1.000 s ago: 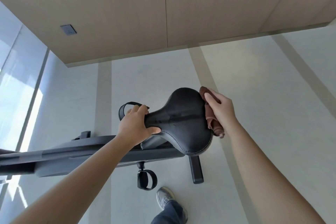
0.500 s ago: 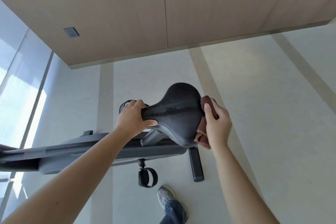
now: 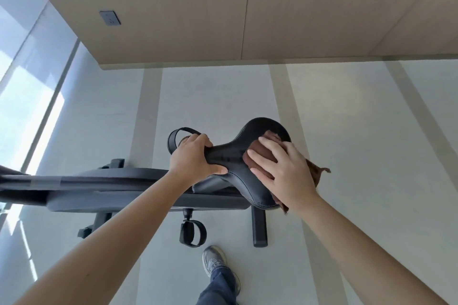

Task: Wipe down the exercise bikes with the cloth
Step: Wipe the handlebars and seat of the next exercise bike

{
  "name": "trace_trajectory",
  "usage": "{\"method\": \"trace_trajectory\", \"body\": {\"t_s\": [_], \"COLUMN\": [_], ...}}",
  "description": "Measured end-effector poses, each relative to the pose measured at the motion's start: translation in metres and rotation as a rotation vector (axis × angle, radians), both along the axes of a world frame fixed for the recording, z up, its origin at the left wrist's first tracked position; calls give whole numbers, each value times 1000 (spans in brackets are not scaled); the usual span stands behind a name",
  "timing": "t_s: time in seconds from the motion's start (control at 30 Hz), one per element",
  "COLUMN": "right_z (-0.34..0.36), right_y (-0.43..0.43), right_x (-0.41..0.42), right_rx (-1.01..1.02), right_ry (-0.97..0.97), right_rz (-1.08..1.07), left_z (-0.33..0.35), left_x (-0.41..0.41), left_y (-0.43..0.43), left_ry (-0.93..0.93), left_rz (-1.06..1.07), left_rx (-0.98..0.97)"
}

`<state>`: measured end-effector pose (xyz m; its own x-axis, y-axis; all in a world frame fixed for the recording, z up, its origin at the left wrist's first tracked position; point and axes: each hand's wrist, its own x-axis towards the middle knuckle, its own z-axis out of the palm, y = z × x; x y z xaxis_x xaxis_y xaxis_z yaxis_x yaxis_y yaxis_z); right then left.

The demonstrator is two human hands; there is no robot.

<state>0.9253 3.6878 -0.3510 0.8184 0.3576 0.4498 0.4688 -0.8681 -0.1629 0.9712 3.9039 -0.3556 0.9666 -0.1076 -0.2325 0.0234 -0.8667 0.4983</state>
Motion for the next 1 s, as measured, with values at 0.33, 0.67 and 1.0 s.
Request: {"method": "trace_trajectory", "body": {"t_s": [0.33, 0.67, 1.0], "right_z": [24, 24, 13], "right_y": [-28, 30, -19], "right_x": [42, 85, 105], "right_rx": [-86, -149, -120], "right_ry": [291, 386, 264], "right_rz": [431, 641, 858], "left_z": [3, 6, 7], "left_x": [-2, -25, -68], "left_y": [2, -10, -59], "left_ry": [19, 31, -29], "left_rz": [-13, 233, 648], "left_rx": [-15, -51, 46]}}
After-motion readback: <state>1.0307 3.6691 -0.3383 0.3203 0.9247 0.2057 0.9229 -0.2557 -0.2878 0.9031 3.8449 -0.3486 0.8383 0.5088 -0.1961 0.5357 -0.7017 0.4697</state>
